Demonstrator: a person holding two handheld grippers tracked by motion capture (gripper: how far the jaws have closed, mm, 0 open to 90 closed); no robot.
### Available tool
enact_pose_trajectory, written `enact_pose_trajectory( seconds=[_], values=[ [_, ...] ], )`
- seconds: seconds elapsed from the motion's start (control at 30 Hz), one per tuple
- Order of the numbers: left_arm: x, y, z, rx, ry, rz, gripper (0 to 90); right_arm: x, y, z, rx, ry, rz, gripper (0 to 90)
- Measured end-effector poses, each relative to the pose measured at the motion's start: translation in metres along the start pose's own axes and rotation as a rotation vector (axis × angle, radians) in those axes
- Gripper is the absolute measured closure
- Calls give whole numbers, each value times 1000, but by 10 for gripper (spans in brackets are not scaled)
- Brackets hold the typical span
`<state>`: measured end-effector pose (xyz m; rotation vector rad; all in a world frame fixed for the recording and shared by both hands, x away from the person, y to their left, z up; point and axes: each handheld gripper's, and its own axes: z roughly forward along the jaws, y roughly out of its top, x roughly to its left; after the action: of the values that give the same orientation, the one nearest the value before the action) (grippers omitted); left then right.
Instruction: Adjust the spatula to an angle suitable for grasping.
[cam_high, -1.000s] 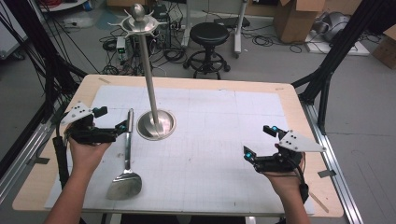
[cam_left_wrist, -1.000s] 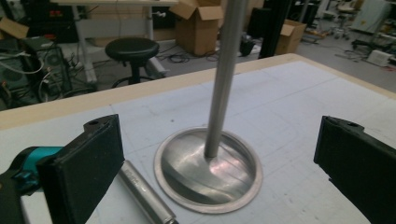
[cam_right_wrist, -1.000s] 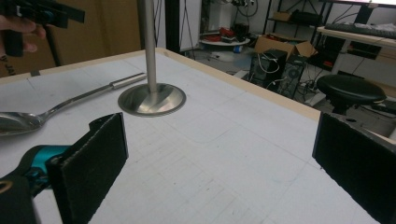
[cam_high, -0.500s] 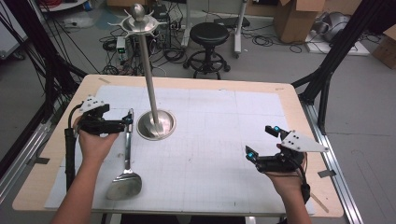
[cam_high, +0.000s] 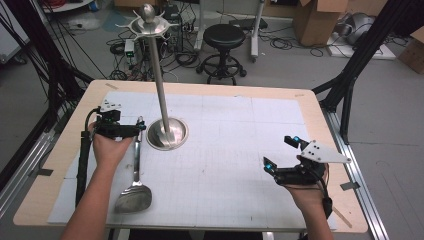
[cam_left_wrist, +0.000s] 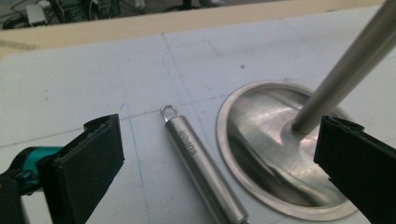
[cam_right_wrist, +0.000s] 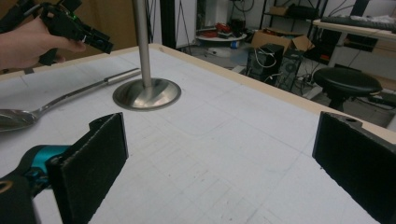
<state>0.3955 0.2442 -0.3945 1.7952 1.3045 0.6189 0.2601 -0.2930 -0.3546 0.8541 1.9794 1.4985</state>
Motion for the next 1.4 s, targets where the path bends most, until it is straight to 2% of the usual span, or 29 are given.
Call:
enact_pose_trajectory(
  seconds=[0.07,0.2,0.23,0.27,0.37,0.47,0.53,0.63,0.73,0.9,0.97,1.1,1.17,1.3,1.4],
  values=[
    [1,-2,4,15,0,0,19,-2,-2,1,6,-1,3,21],
    [-1,-6,13,70,6,41,19,-2,-4,2,14,0,7,21],
    [-1,-6,13,70,6,41,19,-2,-4,2,14,0,7,21],
    [-1,-8,17,90,15,44,19,-2,-4,2,15,0,3,21],
    [-2,-10,22,103,5,35,19,-3,-5,2,19,-3,6,21],
    [-2,-11,26,116,7,27,69,-2,-5,2,20,-2,8,21],
    [0,-14,30,147,5,33,69,-2,-5,2,24,-4,0,21],
    [1,-16,33,169,18,36,69,-2,-6,2,26,-5,0,21],
    [1,-16,35,171,19,26,78,-3,-7,3,32,-6,5,21],
    [0,-18,37,203,24,37,125,-3,-8,4,37,-4,2,21],
    [-1,-19,38,219,23,42,180,-3,-8,5,39,-4,3,21],
    [-3,-21,40,244,36,55,229,-3,-8,5,37,-3,0,21],
    [-3,-23,42,273,59,70,262,-3,-8,3,35,-5,5,21],
    [-2,-23,42,274,48,59,275,-4,-8,2,34,-8,6,21],
    [-3,-23,41,272,39,62,331,-4,-8,2,31,-10,4,21]
  ],
)
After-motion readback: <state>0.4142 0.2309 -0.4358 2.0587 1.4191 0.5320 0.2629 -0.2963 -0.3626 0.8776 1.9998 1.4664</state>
